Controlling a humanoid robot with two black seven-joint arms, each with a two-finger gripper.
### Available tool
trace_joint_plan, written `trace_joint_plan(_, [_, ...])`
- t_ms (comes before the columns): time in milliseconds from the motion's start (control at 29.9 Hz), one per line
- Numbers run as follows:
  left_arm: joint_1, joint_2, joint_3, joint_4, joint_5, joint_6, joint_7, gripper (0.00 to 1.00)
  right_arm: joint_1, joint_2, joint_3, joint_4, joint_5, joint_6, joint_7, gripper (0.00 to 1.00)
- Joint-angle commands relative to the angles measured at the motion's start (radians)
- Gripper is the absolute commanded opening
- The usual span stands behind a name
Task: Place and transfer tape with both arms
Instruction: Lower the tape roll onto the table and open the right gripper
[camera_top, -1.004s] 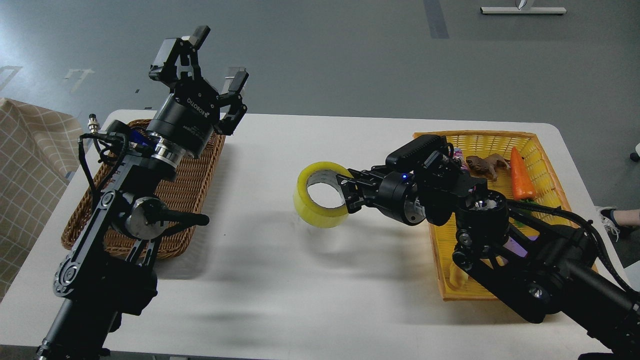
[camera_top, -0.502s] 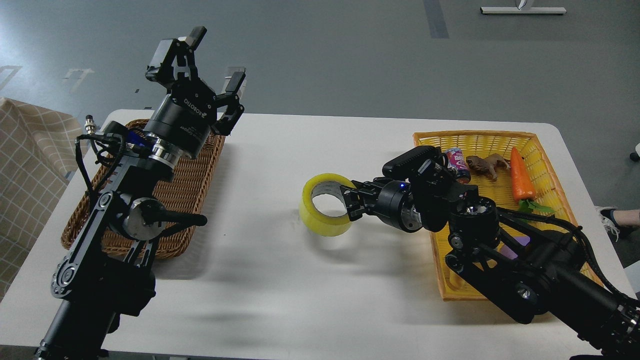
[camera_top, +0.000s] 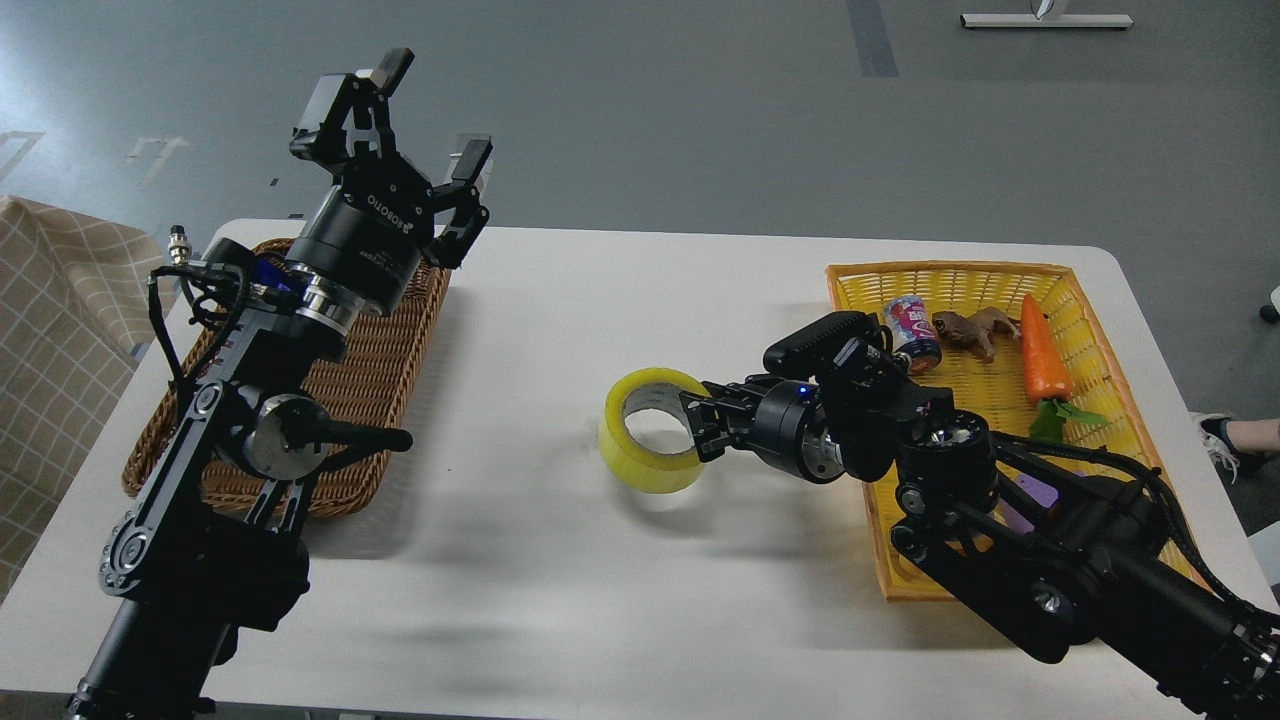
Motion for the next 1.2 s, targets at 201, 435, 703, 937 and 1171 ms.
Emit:
trace_joint_plan(201, [0.000, 0.013, 0.000, -0.002, 0.000, -0.005, -0.002, 0.99, -0.006, 0.000, -0.003, -0.003, 0.000, 0.000, 0.000, 0.25])
trace_joint_plan(435, [0.000, 0.020, 0.000, -0.003, 0.000, -0.010, -0.002, 0.99, -0.018, -0.005, -0.003, -0.004, 0.000, 0.000, 0.000, 0.25])
trace_joint_plan(703, [0.000, 0.022, 0.000, -0.009, -0.002, -0.008, -0.002, 0.99, -0.023, -0.003, -0.001, -0.006, 0.000, 0.000, -0.004, 0.55])
trace_joint_plan(937, [0.002, 0.028, 0.000, -0.015, 0.000, -0.008, -0.002, 0.99, -0.023, 0.003, 0.045, -0.007, 0.000, 0.000, -0.004, 0.66])
trace_joint_plan(1171, [0.002, 0.045, -0.001, -0.015, -0.005, -0.003, -0.002, 0.99, -0.011, 0.004, 0.158, -0.001, 0.000, 0.000, -0.006, 0.99])
